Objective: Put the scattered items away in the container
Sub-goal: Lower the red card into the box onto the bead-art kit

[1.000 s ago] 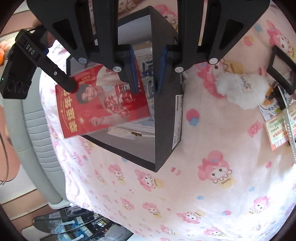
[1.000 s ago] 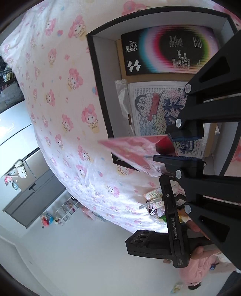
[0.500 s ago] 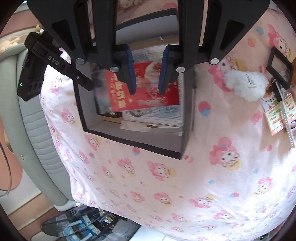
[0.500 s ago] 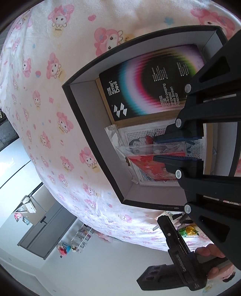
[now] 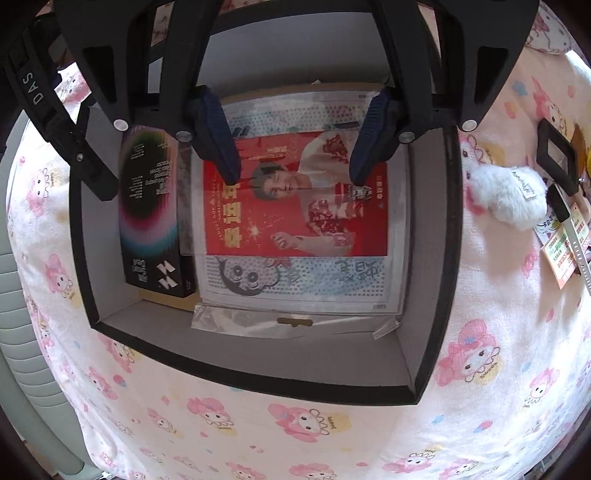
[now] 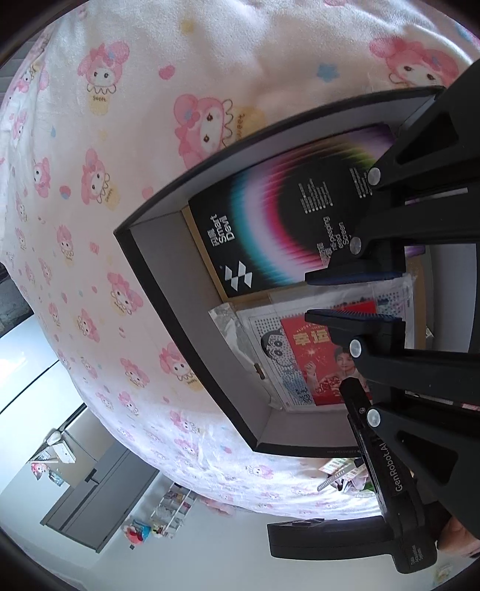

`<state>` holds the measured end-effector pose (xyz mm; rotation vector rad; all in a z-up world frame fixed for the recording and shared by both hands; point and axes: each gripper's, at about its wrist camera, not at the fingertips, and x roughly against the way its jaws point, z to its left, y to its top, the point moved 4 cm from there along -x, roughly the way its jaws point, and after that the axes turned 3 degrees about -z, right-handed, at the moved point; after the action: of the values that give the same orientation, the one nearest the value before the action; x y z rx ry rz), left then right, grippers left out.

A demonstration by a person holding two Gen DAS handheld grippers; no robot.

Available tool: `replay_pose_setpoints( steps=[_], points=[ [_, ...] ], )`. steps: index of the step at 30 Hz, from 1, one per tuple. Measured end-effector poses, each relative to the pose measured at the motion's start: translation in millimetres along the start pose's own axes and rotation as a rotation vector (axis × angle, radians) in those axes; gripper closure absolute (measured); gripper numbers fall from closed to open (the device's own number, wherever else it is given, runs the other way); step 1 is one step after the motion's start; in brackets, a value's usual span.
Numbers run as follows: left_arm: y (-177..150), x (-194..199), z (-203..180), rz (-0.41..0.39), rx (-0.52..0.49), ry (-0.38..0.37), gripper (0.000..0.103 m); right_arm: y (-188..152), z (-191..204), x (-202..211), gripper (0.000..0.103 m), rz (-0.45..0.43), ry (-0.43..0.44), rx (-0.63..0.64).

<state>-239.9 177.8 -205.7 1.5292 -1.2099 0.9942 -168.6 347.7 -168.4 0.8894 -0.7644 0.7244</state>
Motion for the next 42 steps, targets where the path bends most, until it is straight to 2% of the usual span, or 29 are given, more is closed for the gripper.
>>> replay_pose_setpoints(
  steps=[2,8,10,11,12,14,15,16,18,19,20,23,25,28,31,34,36,38,40,42],
  points=[
    [1.3,-2.3,-1.4,-0.001,0.016,-0.013,0.040,0.3,-3.0,1.1,0.092,-0.003,0.001,-0.002],
    [2.9,-30.2,2.1,0.042,0.057,0.071,0.041,1.8,-3.9,4.5,0.092,-0.007,0.023,-0.010],
    [3.6,-36.2,-2.0,0.041,0.049,0.060,0.031,3.4,-4.2,4.2,0.092,-0.011,0.027,-0.016],
    [4.4,-35.3,-5.7,0.032,0.039,0.040,0.031,3.7,-5.3,4.7,0.092,-0.011,0.028,-0.020],
    [5.1,-34.0,-11.2,0.031,0.028,-0.014,0.031,4.1,-6.3,5.1,0.092,-0.011,0.029,-0.024],
    [4.7,-33.5,-24.3,0.078,0.020,-0.205,0.035,4.7,-8.1,6.1,0.092,-0.011,0.040,-0.034],
    [5.4,-31.7,-25.4,0.095,0.042,-0.269,0.044,5.3,-8.2,6.4,0.092,-0.012,0.042,-0.036],
    [7.9,-26.6,-21.3,0.076,0.072,-0.282,0.049,5.6,-8.5,6.7,0.092,-0.013,0.039,-0.035],
    [14.5,-12.6,-7.6,0.001,0.103,-0.219,0.048,5.4,-8.7,4.9,0.092,-0.008,0.032,-0.032],
    [16.3,-7.6,-1.9,-0.018,0.100,-0.177,0.044,4.4,-8.0,2.2,0.092,0.003,0.030,-0.028],
    [15.9,-6.6,1.4,-0.012,0.089,-0.136,0.041,2.6,-6.4,-1.9,0.092,0.021,0.028,-0.020],
    [13.4,-13.5,5.4,0.067,0.032,-0.052,0.041,-5.7,3.3,-19.4,0.092,0.093,0.040,0.008],
    [7.8,-21.1,2.6,0.093,-0.004,0.032,0.041,-12.2,11.6,-35.1,0.092,0.162,0.039,0.035],
    [9.3,-32.7,-0.2,0.123,-0.023,0.140,0.040,-17.8,24.1,-54.0,0.092,0.255,-0.022,0.150],
    [14.6,-40.3,-4.5,0.144,-0.054,0.202,0.031,-16.7,19.6,-54.9,0.091,0.253,-0.111,0.250],
    [16.6,-41.7,-11.6,0.150,-0.102,0.253,0.027,-14.1,-3.3,-51.0,0.091,0.236,-0.128,0.178],
    [18.1,-42.2,-13.3,0.162,-0.107,0.236,0.023,-12.1,-14.5,-46.1,0.091,0.219,-0.112,0.122],
    [17.4,-49.1,-11.1,0.208,-0.076,0.136,0.012,-10.2,-18.0,-37.8,0.091,0.192,-0.085,0.097],
    [16.5,-51.0,-10.3,0.199,-0.067,0.081,0.003,-8.7,-17.5,-30.5,0.091,0.166,-0.071,0.094],
    [15.7,-44.7,-7.1,0.167,-0.068,0.051,0.003,-9.5,-14.7,-28.3,0.091,0.163,-0.049,0.099]
  ],
)
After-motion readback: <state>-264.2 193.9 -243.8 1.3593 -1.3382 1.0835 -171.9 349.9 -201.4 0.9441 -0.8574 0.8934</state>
